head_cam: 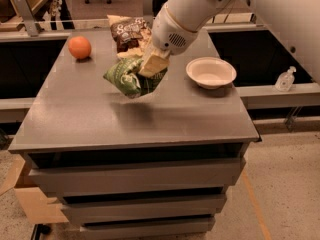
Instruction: Pick green jalapeno chip bag from paper bowl and place on counter
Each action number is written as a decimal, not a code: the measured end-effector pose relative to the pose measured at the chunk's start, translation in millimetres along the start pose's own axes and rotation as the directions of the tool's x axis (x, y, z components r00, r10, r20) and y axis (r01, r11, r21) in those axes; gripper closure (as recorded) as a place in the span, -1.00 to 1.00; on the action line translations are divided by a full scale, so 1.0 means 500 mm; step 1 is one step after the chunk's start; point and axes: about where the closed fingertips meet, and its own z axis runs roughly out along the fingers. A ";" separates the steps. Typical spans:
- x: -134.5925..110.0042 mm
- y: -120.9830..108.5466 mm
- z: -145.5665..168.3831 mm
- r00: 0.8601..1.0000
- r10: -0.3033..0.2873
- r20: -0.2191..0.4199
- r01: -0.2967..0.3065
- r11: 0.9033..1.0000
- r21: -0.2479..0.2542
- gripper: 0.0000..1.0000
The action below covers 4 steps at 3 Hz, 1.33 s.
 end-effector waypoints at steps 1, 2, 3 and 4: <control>-0.007 0.036 0.043 0.999 -0.001 0.039 0.003 0.999 -0.053 1.00; -0.010 0.039 0.046 0.999 -0.003 0.040 0.005 0.998 -0.057 0.70; -0.012 0.041 0.048 0.999 -0.005 0.040 0.007 0.998 -0.059 0.24; -0.014 0.042 0.050 0.999 -0.007 0.040 0.010 0.998 -0.060 -0.21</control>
Offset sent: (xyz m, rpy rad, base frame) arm -0.0124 0.0125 -0.0162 0.0291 0.0369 0.0307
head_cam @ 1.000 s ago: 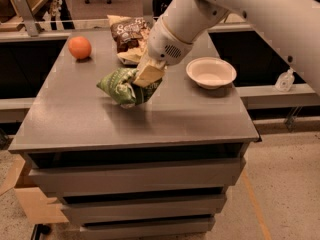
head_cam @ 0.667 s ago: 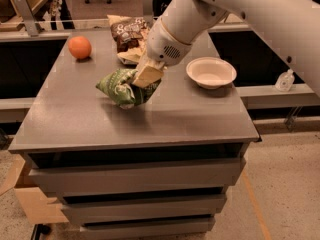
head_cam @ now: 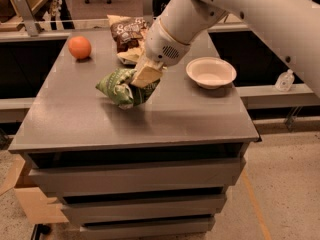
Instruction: Pick green jalapeno chip bag from paper bowl and place on counter
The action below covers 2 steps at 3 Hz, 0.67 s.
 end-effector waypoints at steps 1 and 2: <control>-0.003 0.001 0.002 1.000 -0.003 0.000 0.003 1.000 -0.001 -0.69; -0.005 0.003 0.003 1.000 -0.005 0.000 0.005 1.000 -0.003 -1.00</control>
Offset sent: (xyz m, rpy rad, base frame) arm -0.0006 0.0013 -0.0001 -0.0004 -0.0002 0.0024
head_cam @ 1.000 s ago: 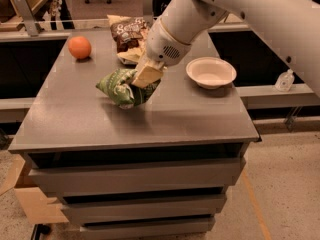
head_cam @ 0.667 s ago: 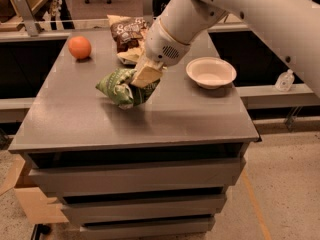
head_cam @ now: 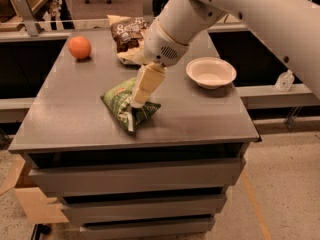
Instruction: Pick green jalapeno chip bag from paper bowl and place on counter
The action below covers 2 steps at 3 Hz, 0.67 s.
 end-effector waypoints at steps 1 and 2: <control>0.001 0.000 -0.001 1.000 0.001 0.000 -0.001 1.000 0.000 -1.00; 0.071 0.016 -0.062 0.998 0.058 -0.035 -0.057 0.998 0.029 -1.00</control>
Offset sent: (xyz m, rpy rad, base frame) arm -0.0196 -0.1328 0.0142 -0.0755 0.0222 -0.1909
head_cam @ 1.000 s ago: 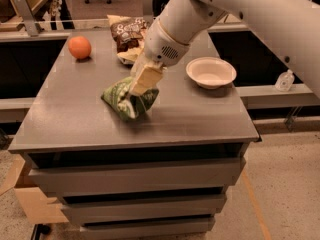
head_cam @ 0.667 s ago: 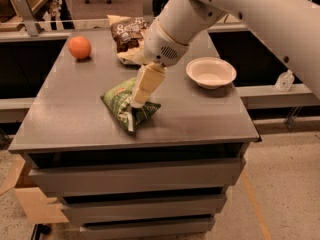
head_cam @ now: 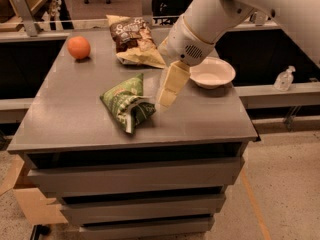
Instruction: Pick green jalapeno chip bag from paper bowl and place on counter
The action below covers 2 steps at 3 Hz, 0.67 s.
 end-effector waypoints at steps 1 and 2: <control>0.111 0.009 -0.068 0.993 0.107 -0.050 -0.105 0.993 0.046 -1.00; 0.122 0.009 -0.075 0.992 0.118 -0.053 -0.115 0.992 0.052 -1.00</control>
Offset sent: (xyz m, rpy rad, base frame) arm -0.0063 -0.0595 -0.0013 -0.0351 0.0197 -0.1083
